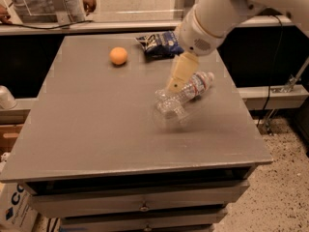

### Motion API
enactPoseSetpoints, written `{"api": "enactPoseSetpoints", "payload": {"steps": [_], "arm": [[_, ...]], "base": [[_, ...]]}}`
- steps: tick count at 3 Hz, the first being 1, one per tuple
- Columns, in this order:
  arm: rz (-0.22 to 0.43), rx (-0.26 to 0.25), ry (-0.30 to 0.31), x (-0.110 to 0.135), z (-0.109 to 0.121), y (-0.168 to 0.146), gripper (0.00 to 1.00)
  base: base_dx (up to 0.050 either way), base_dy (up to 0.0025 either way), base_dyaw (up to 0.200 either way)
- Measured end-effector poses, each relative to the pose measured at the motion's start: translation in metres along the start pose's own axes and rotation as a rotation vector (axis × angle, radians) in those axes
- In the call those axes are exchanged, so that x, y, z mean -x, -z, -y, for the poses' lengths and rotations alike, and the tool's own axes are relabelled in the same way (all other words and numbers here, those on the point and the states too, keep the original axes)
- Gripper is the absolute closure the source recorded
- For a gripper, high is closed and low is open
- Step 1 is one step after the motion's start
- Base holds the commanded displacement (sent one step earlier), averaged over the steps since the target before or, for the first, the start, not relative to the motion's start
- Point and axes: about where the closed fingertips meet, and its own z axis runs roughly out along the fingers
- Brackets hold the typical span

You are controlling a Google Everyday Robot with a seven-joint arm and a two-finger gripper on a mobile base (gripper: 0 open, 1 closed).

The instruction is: Pick orange

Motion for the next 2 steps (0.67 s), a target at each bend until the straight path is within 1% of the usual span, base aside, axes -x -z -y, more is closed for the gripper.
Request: {"api": "enactPoseSetpoints", "payload": {"steps": [1, 2], "arm": [[0.072, 0.018, -0.063, 0.025, 0.036, -0.026, 0.00], [0.146, 0.031, -0.105, 0.050, 0.064, -0.054, 0.00]], "base": [[0.000, 0.00000, 0.000], [0.000, 0.00000, 0.000]]}}
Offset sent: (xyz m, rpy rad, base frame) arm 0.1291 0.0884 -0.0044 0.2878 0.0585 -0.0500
